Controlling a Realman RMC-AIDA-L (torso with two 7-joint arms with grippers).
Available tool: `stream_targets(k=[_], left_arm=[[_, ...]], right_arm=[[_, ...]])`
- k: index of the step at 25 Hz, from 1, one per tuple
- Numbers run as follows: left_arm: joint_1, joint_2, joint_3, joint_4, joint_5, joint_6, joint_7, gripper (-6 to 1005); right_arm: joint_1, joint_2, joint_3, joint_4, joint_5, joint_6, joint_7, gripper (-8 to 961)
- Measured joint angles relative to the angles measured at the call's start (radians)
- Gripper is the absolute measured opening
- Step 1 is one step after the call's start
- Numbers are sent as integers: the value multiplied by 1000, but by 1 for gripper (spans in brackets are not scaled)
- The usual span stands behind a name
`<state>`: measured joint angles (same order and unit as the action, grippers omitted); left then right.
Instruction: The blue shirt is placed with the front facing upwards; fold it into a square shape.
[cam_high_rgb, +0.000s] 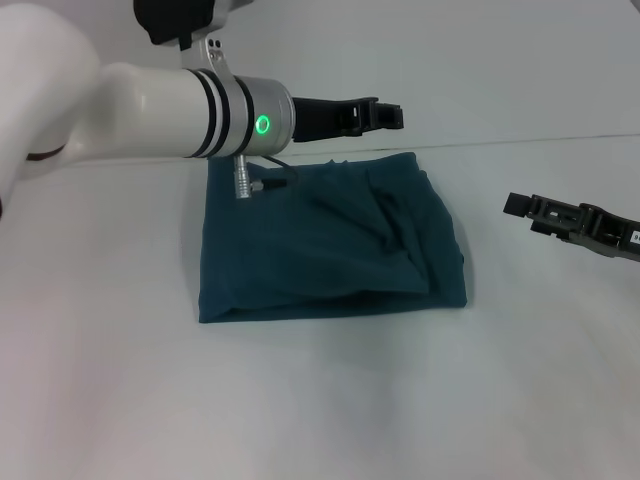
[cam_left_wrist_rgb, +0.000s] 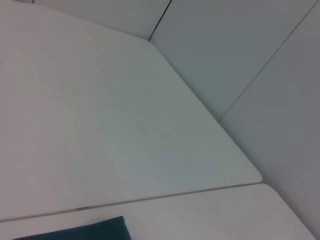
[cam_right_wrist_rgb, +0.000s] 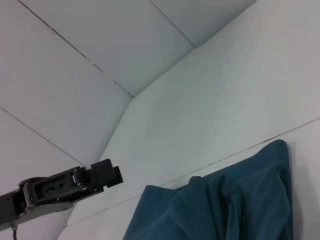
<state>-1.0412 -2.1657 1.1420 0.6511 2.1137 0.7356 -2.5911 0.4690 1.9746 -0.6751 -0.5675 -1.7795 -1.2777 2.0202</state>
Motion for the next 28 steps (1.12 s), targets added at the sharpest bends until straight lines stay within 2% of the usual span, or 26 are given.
stream_targets(k=[5,9,12,16,17,18,20,23,28], left_arm=[[48,11,-19,46,0,47,-7,478],[151,32,-143,148,0,171,-9,608],[220,57,-246,177,0,288,-9,601],[300,90,-336,184,0,401,1,601],[317,100,-344,186,0,426,5,601],[317,100,-344,186,0,426,5,601],[365,128,-353,209,0,513,27,601],[397,140,-354,241,-1,581,61,601],[462,164,-356,273,-1,697,157,601]], right_arm=[[3,1,0,0,-16,-1,5,930],[10,-1,0,0,-43,0,11,930],[20,-4,0,0,-56,1,12,930],[51,-12,0,-5,-117,4,43,930],[65,-17,0,-9,-149,7,61,930],[84,-22,0,-11,-186,9,81,929],[127,-35,0,-16,-256,12,127,929],[205,-55,-1,-40,-356,19,212,929],[329,-59,-11,-98,-529,65,360,929]])
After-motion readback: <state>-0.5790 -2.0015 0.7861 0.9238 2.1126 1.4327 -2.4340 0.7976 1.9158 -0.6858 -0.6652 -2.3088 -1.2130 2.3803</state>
